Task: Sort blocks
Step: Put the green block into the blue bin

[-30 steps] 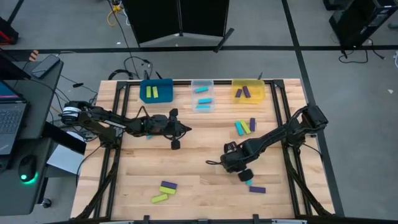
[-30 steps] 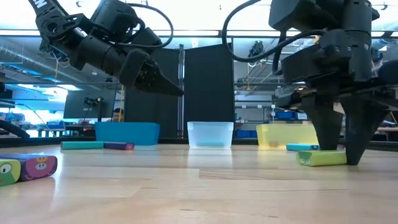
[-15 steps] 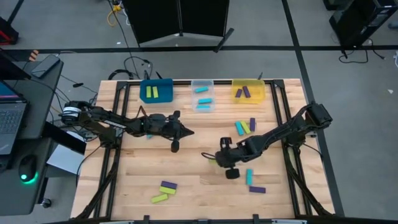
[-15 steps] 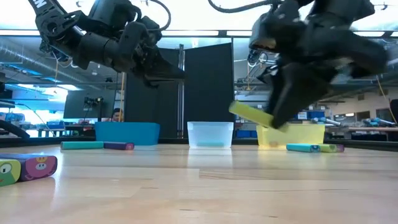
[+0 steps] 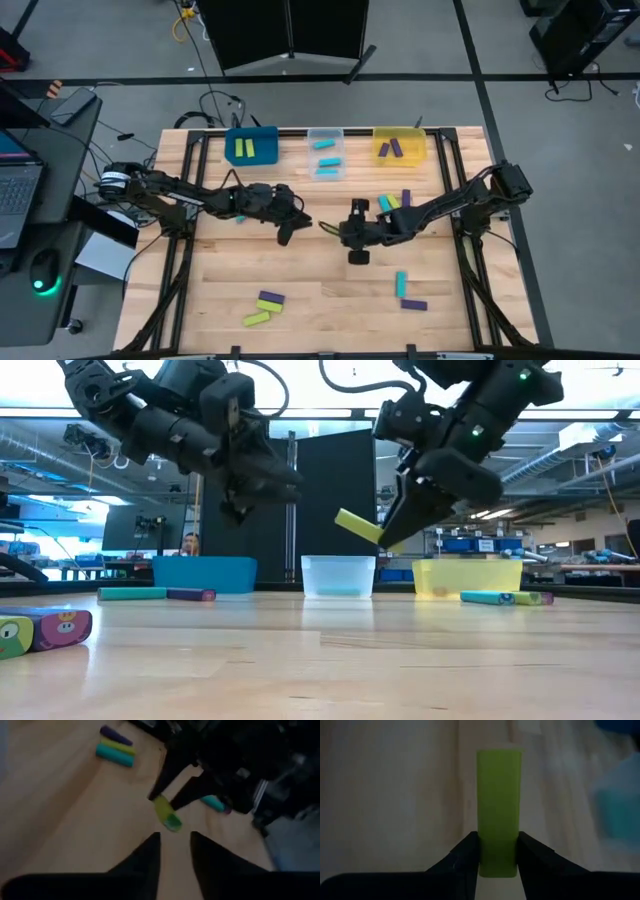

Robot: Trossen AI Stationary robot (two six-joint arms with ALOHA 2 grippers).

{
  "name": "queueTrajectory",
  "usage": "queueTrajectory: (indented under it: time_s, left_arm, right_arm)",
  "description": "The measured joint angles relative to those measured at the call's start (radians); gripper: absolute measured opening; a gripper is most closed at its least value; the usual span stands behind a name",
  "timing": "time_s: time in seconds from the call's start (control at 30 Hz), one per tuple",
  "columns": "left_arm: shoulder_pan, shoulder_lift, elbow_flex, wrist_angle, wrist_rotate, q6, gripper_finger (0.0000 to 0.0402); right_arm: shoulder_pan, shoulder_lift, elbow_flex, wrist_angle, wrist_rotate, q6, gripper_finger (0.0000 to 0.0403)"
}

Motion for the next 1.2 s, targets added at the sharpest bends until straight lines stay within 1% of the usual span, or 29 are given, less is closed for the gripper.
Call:
queueTrajectory:
  time_s: [0.13, 0.23, 0.3, 0.4, 0.57, 0.73, 0.83, 1.0, 1.1, 1.2]
  left_arm:
    - [0.0, 0.0, 0.0, -0.023, 0.004, -0.109, 0.0176]
    - [0.0, 0.005, 0.0, -0.006, 0.006, -0.163, 0.0209]
    - [0.0, 0.006, 0.001, 0.001, -0.001, -0.174, 0.0224]
    - [0.0, 0.006, 0.001, 0.039, -0.003, -0.194, 0.0233]
    - [0.0, 0.016, 0.01, 0.045, -0.014, -0.201, 0.0235]
    - [0.0, 0.083, 0.056, 0.044, -0.003, -0.206, 0.0235]
    - [0.0, 0.114, 0.094, 0.046, 0.006, -0.186, 0.0235]
    - [0.0, 0.124, 0.125, 0.043, 0.006, -0.143, 0.0231]
    - [0.001, 0.124, 0.132, 0.037, 0.007, -0.142, 0.0212]
    - [0.002, 0.124, 0.133, 0.024, 0.011, -0.14, 0.0176]
  right_arm:
    - [-0.011, 0.0, 0.022, 0.003, 0.033, -0.039, 0.0117]
    - [-0.017, 0.0, 0.044, 0.002, 0.051, -0.066, 0.0117]
    - [-0.023, -0.001, 0.056, 0.013, 0.052, -0.079, 0.0117]
    - [-0.031, -0.001, 0.065, 0.02, 0.055, -0.091, 0.0117]
    - [-0.035, -0.001, 0.067, 0.047, 0.058, -0.114, 0.0117]
    - [-0.035, -0.002, 0.067, 0.057, 0.058, -0.119, 0.0117]
    - [-0.035, -0.002, 0.067, 0.057, 0.058, -0.119, 0.0117]
    - [-0.035, -0.002, 0.067, 0.057, 0.058, -0.121, 0.0117]
    - [-0.035, -0.002, 0.067, 0.057, 0.058, -0.128, 0.0117]
    - [-0.034, -0.002, 0.067, 0.058, 0.058, -0.132, 0.0117]
